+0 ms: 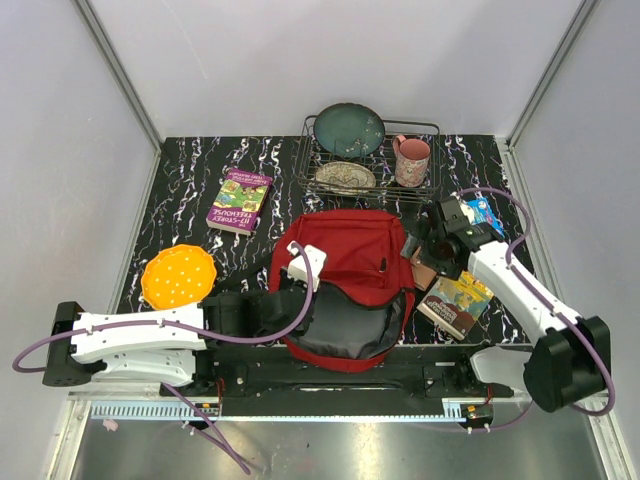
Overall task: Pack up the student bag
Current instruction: Adjust the student bag at the center of the board, then pick up the book from the center of the board.
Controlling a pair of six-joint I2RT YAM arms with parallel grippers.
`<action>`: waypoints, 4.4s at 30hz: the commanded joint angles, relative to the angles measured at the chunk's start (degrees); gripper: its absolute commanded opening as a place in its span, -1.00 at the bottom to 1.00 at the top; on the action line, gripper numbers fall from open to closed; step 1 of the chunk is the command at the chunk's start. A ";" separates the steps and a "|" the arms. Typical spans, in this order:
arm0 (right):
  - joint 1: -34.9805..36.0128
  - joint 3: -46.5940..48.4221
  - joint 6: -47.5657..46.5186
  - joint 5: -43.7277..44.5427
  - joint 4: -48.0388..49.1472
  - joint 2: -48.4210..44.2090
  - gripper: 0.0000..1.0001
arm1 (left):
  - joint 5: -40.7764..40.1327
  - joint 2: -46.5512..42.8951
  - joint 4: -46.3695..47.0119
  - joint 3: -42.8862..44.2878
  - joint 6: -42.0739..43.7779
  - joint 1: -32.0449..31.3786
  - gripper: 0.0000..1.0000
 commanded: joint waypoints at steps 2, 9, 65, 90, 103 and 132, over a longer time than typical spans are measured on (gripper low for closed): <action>-0.56 1.79 -6.88 -8.95 6.77 5.51 0.96 | 1.19 -1.65 3.18 -0.45 -0.91 -0.19 -1.00; -0.57 3.46 -8.38 -19.33 18.63 14.45 0.81 | 1.28 1.94 1.61 1.30 -1.61 0.25 -1.00; -36.69 -23.51 -0.91 -26.37 18.20 -6.25 0.96 | 30.97 0.70 18.54 5.78 3.39 16.51 0.98; -36.86 -23.26 11.39 -2.03 10.99 -16.11 0.99 | 54.89 57.14 35.97 32.51 -0.64 15.54 0.98; -37.39 -29.14 6.65 -11.24 21.18 -10.30 0.99 | 58.23 64.52 37.02 33.65 -4.42 15.54 0.96; -37.39 -18.44 3.22 -19.96 4.25 -28.76 0.99 | 58.15 52.68 30.61 36.47 -0.12 14.57 -1.00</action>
